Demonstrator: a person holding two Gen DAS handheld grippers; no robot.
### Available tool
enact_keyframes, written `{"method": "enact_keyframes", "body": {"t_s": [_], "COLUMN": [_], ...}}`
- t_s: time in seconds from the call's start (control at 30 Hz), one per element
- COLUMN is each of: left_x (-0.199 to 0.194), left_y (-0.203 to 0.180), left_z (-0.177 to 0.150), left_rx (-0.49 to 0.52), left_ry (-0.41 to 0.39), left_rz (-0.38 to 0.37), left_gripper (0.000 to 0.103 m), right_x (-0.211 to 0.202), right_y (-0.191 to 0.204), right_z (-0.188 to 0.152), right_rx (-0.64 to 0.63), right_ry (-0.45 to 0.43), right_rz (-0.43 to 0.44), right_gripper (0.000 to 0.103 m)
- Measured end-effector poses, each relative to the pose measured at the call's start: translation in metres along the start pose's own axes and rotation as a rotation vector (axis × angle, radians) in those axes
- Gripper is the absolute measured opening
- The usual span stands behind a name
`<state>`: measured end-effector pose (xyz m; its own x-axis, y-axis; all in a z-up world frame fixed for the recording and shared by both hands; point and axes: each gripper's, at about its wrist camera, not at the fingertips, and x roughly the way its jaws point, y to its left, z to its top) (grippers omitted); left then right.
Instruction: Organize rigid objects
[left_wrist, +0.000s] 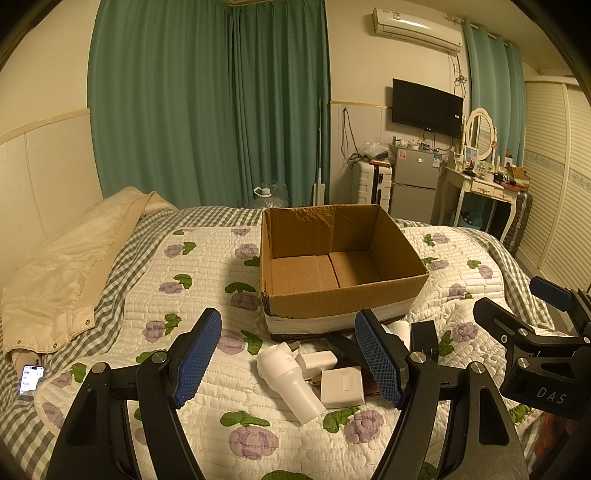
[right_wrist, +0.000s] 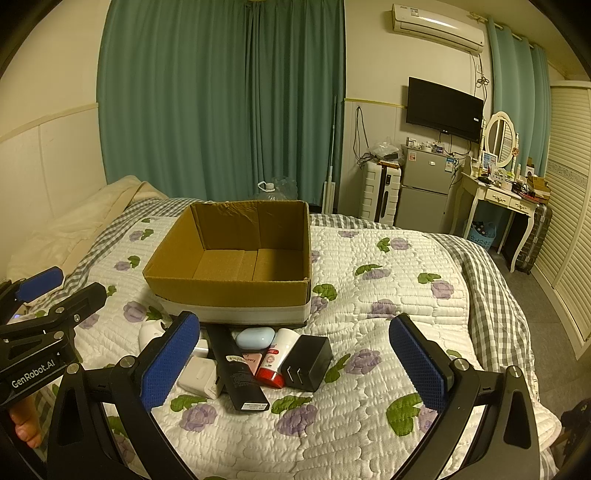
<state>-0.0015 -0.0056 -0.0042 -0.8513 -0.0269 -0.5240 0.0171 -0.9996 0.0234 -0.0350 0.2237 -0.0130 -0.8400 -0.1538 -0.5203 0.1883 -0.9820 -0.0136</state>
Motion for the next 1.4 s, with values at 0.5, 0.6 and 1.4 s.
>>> {"method": "enact_keyframes", "body": {"t_s": [0.5, 0.6, 1.4], "left_x": [0.000, 0.001, 0.118], "left_y": [-0.001, -0.001, 0.000], "left_z": [-0.001, -0.001, -0.062], "left_rx": [0.006, 0.009, 0.005], "left_ry": [-0.004, -0.008, 0.328], "left_rz": [0.001, 0.004, 0.083], "left_gripper": [0.078, 0.078, 0.075], "right_x": [-0.002, -0.001, 0.040], "right_y": [0.001, 0.002, -0.003], "right_z": [-0.001, -0.001, -0.017], "right_rx": [-0.002, -0.002, 0.003], "right_ry": [-0.004, -0.004, 0.142], "right_rz": [0.001, 0.000, -0.011], "right_gripper": [0.103, 0.103, 0.103]}}
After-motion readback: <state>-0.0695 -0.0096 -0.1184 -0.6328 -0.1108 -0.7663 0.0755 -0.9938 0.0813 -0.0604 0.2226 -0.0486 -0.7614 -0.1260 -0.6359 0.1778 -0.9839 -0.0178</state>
